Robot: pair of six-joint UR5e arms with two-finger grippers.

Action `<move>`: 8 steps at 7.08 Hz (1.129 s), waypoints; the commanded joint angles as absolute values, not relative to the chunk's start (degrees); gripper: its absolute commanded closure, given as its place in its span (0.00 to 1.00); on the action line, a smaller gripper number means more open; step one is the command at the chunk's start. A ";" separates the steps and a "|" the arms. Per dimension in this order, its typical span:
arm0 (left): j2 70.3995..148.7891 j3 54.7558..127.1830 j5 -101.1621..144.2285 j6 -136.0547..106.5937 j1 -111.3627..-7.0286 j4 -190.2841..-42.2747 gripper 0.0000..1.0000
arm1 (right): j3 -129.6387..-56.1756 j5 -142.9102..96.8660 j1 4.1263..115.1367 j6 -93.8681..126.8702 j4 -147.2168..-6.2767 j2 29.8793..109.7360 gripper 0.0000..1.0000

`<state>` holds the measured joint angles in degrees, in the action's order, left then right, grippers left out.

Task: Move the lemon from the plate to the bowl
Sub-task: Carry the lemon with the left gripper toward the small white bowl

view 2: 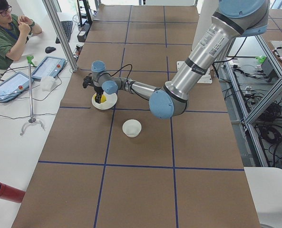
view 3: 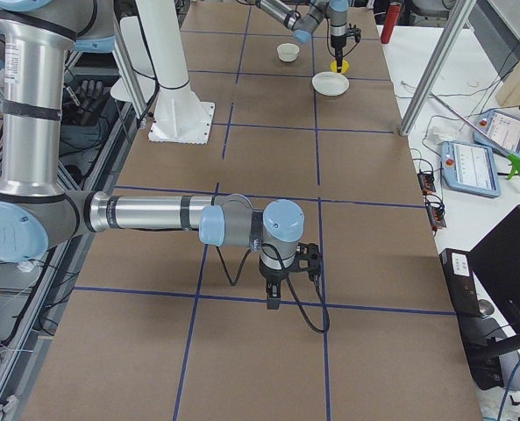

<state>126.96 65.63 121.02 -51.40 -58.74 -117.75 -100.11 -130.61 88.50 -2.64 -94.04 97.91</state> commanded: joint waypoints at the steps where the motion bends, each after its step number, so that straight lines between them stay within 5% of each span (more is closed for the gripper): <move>1: 122.99 72.80 124.09 -55.46 -63.79 -107.38 0.65 | -100.11 -130.61 88.51 -2.64 -94.04 97.91 0.00; 5: 101.57 95.66 124.72 -52.40 -64.60 -106.08 0.67 | -100.11 -130.61 88.51 -2.64 -94.04 97.91 0.00; 8: 88.97 97.21 124.45 -52.91 -63.64 -119.57 0.70 | -100.11 -130.61 88.51 -2.64 -94.04 97.91 0.00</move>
